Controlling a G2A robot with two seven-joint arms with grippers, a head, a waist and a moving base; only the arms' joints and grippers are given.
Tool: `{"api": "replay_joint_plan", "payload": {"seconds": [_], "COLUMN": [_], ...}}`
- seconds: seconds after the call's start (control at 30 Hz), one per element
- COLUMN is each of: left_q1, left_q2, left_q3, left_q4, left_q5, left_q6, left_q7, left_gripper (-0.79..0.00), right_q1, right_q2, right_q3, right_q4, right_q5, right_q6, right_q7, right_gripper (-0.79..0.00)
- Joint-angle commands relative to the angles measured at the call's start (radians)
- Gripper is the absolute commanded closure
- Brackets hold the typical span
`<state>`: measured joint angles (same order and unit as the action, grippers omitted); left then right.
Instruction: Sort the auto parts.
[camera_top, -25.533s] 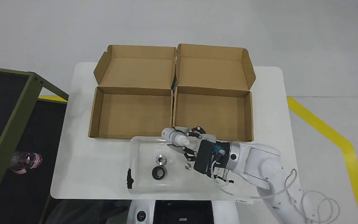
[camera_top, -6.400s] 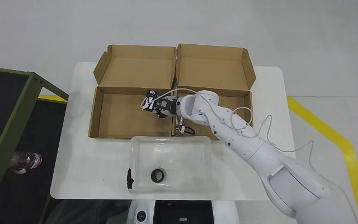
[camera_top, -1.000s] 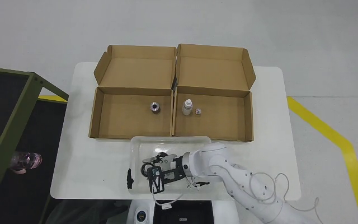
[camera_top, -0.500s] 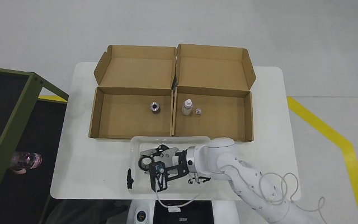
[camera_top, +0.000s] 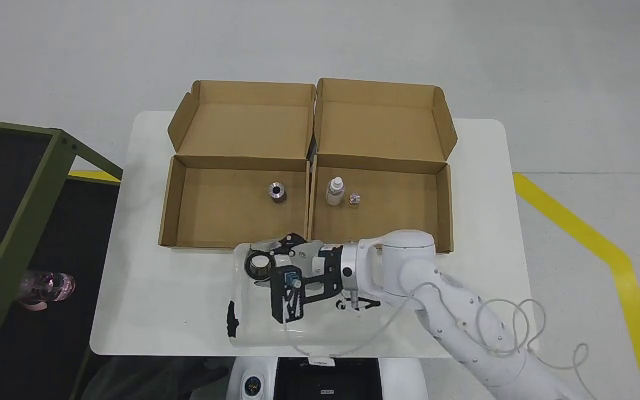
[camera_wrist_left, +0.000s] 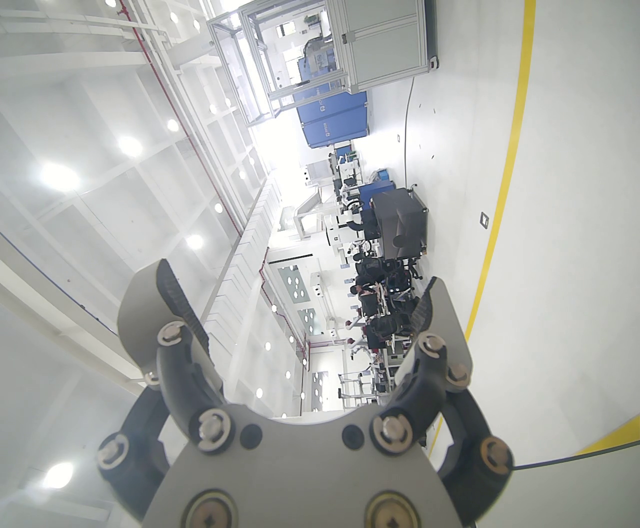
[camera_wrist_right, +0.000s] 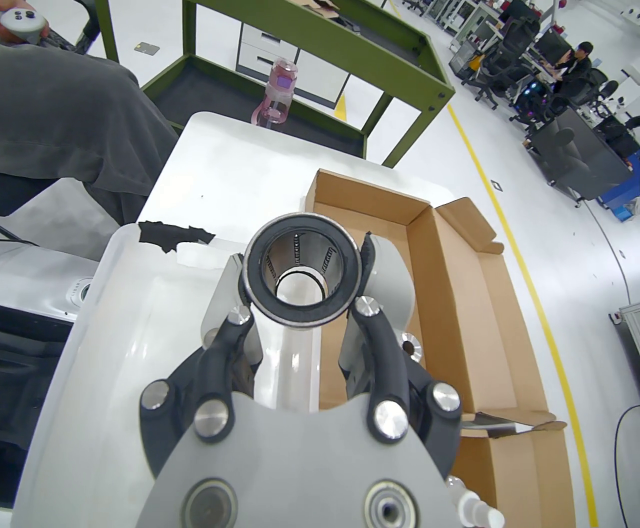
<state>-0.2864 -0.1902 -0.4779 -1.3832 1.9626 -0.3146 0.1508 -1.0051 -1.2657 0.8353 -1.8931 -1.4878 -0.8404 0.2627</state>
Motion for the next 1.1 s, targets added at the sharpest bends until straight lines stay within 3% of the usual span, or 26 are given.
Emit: {"api": "replay_joint_plan", "payload": {"seconds": [0.0,0.63,1.07], "left_q1": [0.0,0.0,0.0], "left_q2": [0.0,0.0,0.0], "left_q3": [0.0,0.0,0.0], "left_q4": [0.0,0.0,0.0], "left_q5": [0.0,0.0,0.0], "left_q6": [0.0,0.0,0.0], "left_q7": [0.0,0.0,0.0], "left_gripper": [-0.785,-0.785,-0.785], "right_q1": [0.011,0.092,0.169], "right_q2": [-0.001,-0.011,-0.033], "right_q3": [0.005,0.027,0.0], "right_q4": [0.003,0.077,0.212], "right_q5": [0.005,0.039,0.093], "right_q6": [0.006,0.053,0.089], "right_q7": [-0.001,-0.01,-0.014], "right_gripper": [0.0,0.0,0.0]}}
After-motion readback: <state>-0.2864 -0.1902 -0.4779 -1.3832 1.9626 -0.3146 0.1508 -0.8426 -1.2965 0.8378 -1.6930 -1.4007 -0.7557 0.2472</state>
